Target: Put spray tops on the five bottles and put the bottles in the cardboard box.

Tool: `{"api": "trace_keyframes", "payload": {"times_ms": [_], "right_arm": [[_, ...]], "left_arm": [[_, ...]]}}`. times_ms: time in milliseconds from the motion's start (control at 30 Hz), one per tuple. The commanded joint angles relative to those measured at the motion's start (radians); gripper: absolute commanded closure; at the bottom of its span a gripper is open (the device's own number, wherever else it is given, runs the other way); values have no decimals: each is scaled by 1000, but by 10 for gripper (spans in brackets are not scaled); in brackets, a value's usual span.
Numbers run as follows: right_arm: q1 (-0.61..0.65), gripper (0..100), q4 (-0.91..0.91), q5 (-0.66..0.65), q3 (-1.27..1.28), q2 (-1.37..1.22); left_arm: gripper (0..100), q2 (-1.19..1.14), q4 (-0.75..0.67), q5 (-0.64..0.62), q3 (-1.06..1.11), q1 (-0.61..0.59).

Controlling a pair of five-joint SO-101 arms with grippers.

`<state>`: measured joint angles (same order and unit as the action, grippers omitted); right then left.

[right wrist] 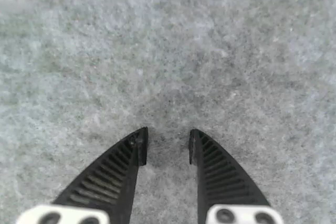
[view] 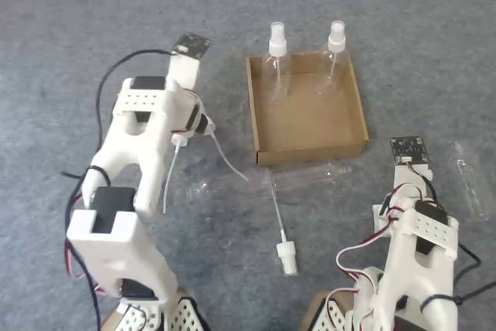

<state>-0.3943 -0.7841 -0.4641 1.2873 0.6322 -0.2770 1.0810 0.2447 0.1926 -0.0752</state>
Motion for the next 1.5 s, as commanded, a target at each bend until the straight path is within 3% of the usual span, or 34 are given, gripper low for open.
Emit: {"api": "trace_keyframes", "payload": {"times_ms": [0,100,400,633,800,1067,1367,1467], "right_arm": [[-2,881,21,12,-6,-2],[-2,881,21,12,-6,-2],[-2,881,19,12,-6,-2],[4,881,16,5,-5,5],[24,880,13,-21,-18,8],[272,880,-305,-32,-255,8],[662,880,-545,-25,-433,8],[831,861,-561,68,-434,8]], "left_arm": [[805,15,-9,6,-91,-43],[805,17,18,6,-157,-81],[805,163,285,-3,-291,-123],[805,540,290,-41,-2,-109],[802,786,204,-43,315,-140],[801,1086,40,-37,768,-155],[800,1194,-55,-35,970,-157],[800,1194,-68,-35,981,-157]]}}
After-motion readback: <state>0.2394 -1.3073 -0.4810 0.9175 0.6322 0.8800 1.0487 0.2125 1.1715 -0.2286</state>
